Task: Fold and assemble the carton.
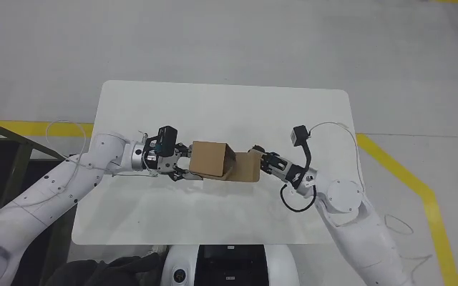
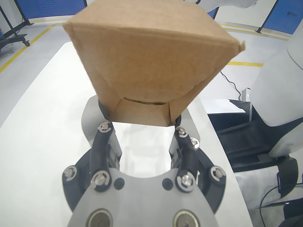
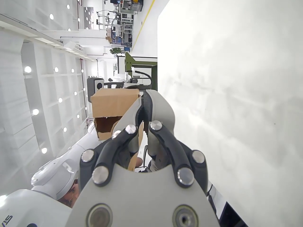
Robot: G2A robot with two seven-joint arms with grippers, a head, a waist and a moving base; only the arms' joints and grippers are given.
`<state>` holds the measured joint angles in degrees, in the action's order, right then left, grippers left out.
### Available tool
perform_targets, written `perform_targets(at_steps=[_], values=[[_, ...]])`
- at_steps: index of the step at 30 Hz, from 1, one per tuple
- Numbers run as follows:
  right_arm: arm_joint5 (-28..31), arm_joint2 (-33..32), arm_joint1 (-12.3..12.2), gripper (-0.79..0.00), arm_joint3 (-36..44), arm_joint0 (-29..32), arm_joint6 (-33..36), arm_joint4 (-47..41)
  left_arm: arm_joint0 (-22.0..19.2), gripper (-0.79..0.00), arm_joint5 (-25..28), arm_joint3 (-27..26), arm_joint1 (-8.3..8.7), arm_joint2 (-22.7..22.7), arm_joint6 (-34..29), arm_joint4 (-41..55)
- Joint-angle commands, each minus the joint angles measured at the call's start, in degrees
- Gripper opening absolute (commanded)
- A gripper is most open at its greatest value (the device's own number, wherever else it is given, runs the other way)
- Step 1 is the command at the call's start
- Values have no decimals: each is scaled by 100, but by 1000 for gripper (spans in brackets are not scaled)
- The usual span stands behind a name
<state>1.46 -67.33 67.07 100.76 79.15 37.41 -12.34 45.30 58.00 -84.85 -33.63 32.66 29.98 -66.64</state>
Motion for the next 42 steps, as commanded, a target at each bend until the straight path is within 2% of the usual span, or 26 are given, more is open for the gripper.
perform_targets(at_steps=[1,13,29,42], values=[[-48,-61,-17,-785,63,54,84,-25,0,-785,0,0,0,0,0,0],[-118,-281,-93,-785,521,352,339,-53,0,-785,0,0,0,0,0,0],[-85,-411,-158,-785,666,527,693,-305,0,-785,0,0,0,0,0,0],[-734,-129,-171,-785,874,9,846,234,0,-785,0,0,0,0,0,0]])
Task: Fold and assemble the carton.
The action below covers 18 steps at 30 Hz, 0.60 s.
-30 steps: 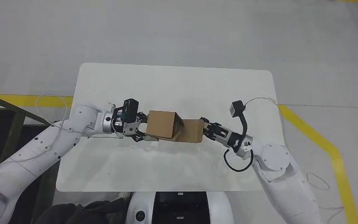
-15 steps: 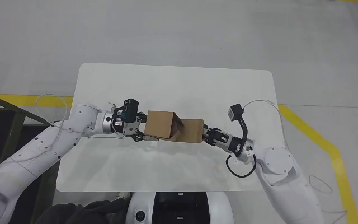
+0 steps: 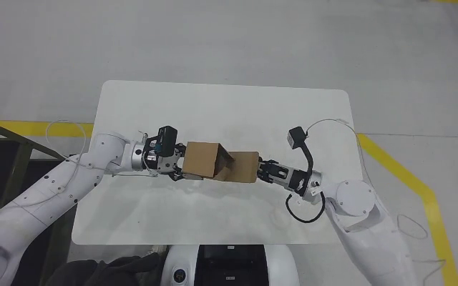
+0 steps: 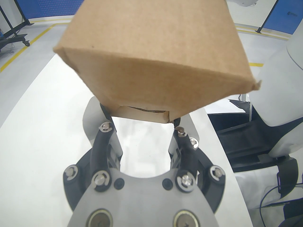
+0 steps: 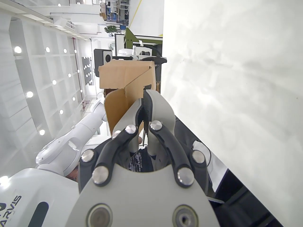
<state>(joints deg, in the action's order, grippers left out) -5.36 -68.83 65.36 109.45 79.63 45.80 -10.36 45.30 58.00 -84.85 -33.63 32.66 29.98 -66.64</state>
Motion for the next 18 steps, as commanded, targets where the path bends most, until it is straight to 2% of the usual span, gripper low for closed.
perform_targets(at_steps=[1,4,10,12,15,18], values=[[-96,46,0,-785,13,-78,14,66,0,-785,0,0,0,0,0,0],[-163,80,4,-785,-31,-155,7,38,0,-785,0,0,0,0,0,0],[108,-138,6,-785,-392,25,-59,-736,0,-785,0,0,0,0,0,0],[197,-228,3,-579,-523,107,-62,-986,0,-785,0,0,0,0,0,0],[239,-318,-4,-348,-660,181,-34,-1241,0,-785,0,0,0,0,0,0],[233,-344,-9,-209,-718,193,73,-1428,0,-785,0,0,0,0,0,0]])
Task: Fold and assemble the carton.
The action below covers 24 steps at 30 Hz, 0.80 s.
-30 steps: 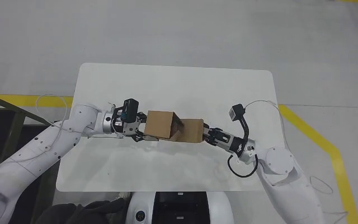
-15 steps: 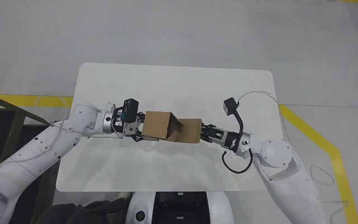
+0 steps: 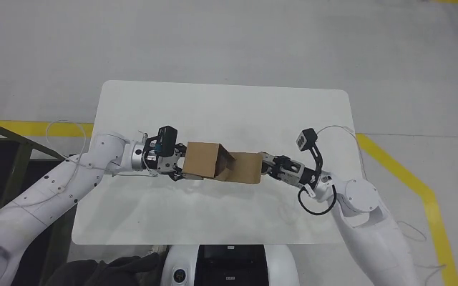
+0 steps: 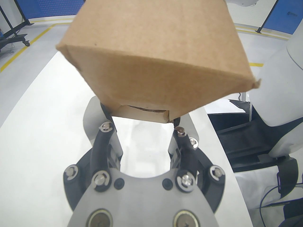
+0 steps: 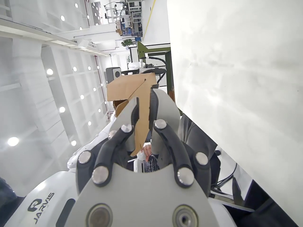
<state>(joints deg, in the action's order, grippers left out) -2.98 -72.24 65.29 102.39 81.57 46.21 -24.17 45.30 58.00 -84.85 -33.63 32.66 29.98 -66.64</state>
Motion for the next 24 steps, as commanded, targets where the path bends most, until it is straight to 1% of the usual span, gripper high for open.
perform_targets(at_steps=[1,8,12,13,14,16,18,21,23,24], values=[[-8,-6,-3,-209,-22,-1,63,-79,0,-785,0,0,0,0,0,0],[65,-49,-20,-200,59,66,159,-232,0,-785,0,0,0,0,0,0],[33,1,-35,-234,174,106,218,-100,0,-785,0,0,0,0,0,0],[14,35,-35,-256,200,101,220,-55,0,-785,0,0,0,0,0,0],[-13,85,-35,-296,227,88,212,28,0,-785,0,0,0,0,0,0],[-46,210,-30,-339,299,56,200,168,0,-785,0,0,0,0,0,0],[-50,316,-28,-428,368,17,162,371,0,-785,0,0,0,0,0,0],[-83,397,-33,-508,454,-15,17,702,0,-785,0,0,0,0,0,0],[-124,417,-37,-625,501,-13,-76,834,0,-785,0,0,0,0,0,0],[-147,428,-39,-785,519,-10,-95,874,0,-785,0,0,0,0,0,0]])
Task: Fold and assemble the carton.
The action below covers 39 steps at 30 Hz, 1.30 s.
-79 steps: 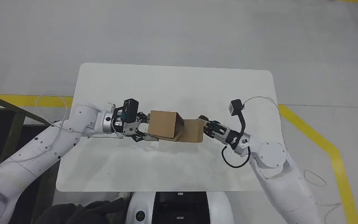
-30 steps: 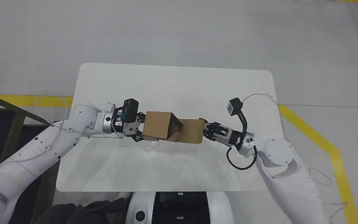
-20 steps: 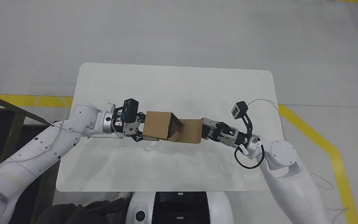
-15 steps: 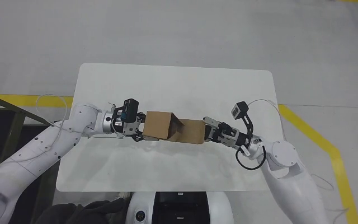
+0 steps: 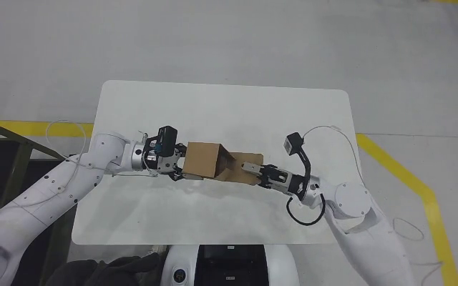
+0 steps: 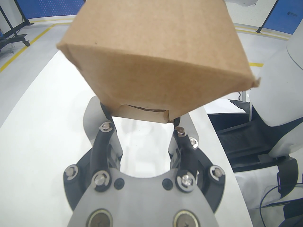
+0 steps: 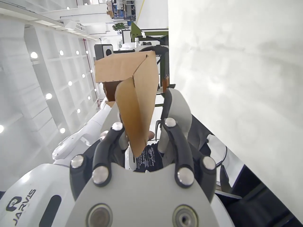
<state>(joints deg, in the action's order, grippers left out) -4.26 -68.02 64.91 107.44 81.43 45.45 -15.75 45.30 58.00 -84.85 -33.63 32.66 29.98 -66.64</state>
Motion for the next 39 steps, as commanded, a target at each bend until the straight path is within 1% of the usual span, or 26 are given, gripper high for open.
perform_targets(at_steps=[1,7,8,9,10,11,20,29,39], values=[[-33,12,-3,-785,26,5,-32,43,0,-785,0,0,0,0,0,0],[24,29,-6,-785,-38,-46,-39,13,0,-785,0,0,0,0,0,0],[63,39,-3,-785,-75,-67,-28,-25,0,-597,0,0,0,0,0,0],[110,48,0,-785,-122,-95,-10,-65,0,-434,0,0,0,0,0,0],[171,59,4,-785,-175,-126,16,-107,0,-172,0,0,0,0,0,0],[225,72,8,-785,-245,-155,44,-165,0,0,0,0,0,0,0,0],[582,190,46,-785,-788,-341,253,-620,0,0,0,0,0,0,0,0],[811,235,49,-785,-1021,-378,336,-671,0,0,0,0,0,0,0,0],[890,330,54,-785,-1086,-411,297,-546,0,0,0,0,0,0,0,0]])
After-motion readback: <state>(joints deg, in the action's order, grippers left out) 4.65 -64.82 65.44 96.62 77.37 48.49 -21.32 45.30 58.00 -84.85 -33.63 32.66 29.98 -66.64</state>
